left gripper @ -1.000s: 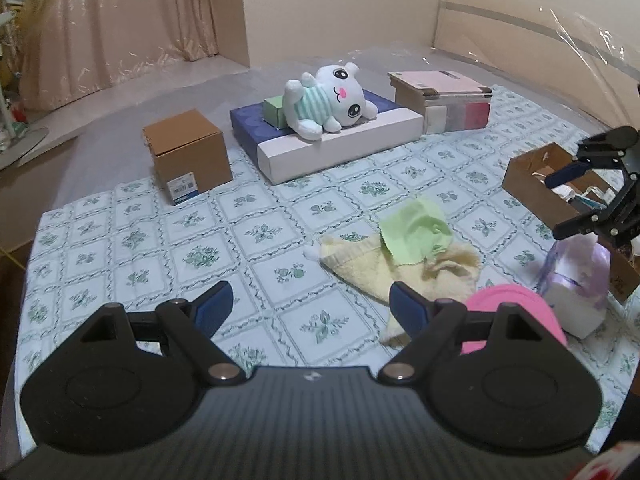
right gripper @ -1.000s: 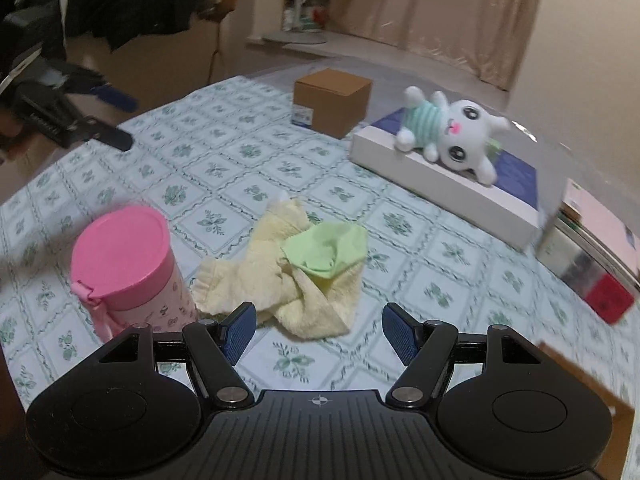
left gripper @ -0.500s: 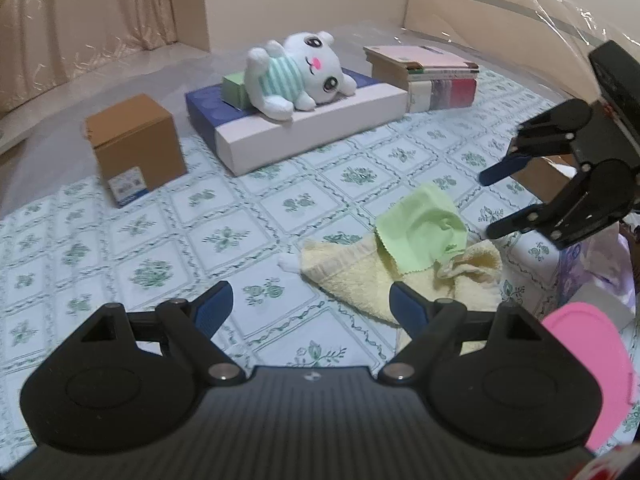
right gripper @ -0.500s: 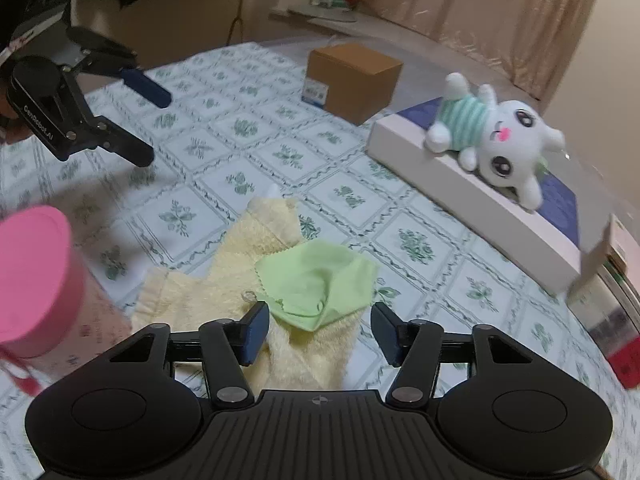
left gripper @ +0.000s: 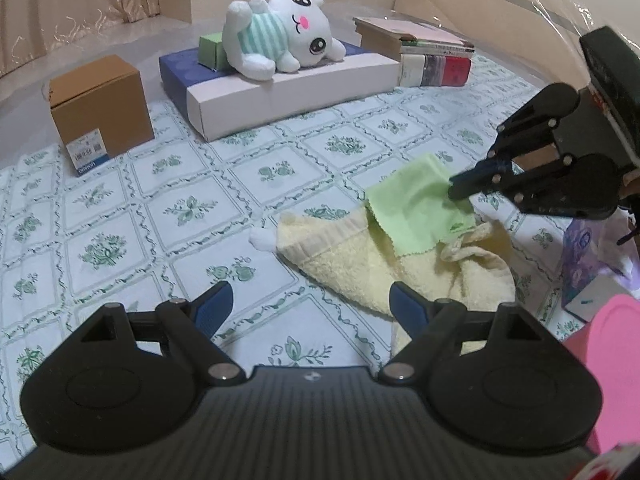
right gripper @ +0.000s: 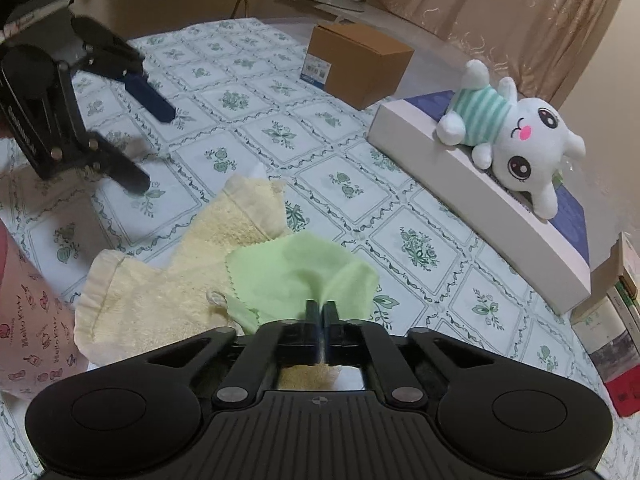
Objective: Organize soft objects
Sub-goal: 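Grasp the green cloth with the right tool while the left tool grasps the yellow towel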
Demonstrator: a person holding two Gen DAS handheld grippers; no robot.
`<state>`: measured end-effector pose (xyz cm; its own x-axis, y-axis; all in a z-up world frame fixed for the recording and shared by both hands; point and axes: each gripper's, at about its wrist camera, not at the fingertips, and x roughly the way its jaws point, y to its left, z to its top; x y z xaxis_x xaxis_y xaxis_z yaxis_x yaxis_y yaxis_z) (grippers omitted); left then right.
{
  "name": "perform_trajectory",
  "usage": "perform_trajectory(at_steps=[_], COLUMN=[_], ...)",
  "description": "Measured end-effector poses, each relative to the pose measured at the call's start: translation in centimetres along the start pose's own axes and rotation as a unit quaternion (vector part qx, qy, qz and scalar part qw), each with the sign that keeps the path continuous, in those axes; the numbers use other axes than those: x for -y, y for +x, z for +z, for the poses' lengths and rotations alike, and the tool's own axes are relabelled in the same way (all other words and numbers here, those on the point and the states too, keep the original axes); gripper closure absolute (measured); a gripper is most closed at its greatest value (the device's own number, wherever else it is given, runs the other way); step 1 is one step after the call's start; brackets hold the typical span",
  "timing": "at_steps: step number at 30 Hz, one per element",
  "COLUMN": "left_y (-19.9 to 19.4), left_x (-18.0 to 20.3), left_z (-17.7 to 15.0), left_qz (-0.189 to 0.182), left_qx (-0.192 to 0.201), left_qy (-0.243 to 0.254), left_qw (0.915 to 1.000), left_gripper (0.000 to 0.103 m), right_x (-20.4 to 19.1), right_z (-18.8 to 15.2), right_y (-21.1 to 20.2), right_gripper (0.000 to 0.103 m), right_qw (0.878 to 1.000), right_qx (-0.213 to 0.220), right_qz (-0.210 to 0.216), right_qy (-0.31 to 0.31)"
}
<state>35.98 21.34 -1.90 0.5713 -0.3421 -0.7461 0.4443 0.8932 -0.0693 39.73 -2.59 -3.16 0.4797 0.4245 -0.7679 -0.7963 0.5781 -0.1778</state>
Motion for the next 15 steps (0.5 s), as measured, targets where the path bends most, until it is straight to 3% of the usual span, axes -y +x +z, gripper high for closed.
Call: perform_trajectory(at_steps=[9,15], left_y=[0.6,2.8], left_x=[0.7,2.0], left_z=[2.0,3.7], left_qz=[-0.007,-0.035], left_qx=[-0.009,-0.035], left_qy=[0.012,0.025], left_qw=[0.9999,0.9984], left_gripper=[0.019,0.019], right_x=[2.4,4.0], right_z=[0.5,-1.5], right_y=[-4.5,-6.8], right_gripper=[0.103,0.103], right_qw=[0.997,0.994], right_qx=[0.028,0.016], right_qz=[-0.055,-0.089], right_qy=[0.038,0.061])
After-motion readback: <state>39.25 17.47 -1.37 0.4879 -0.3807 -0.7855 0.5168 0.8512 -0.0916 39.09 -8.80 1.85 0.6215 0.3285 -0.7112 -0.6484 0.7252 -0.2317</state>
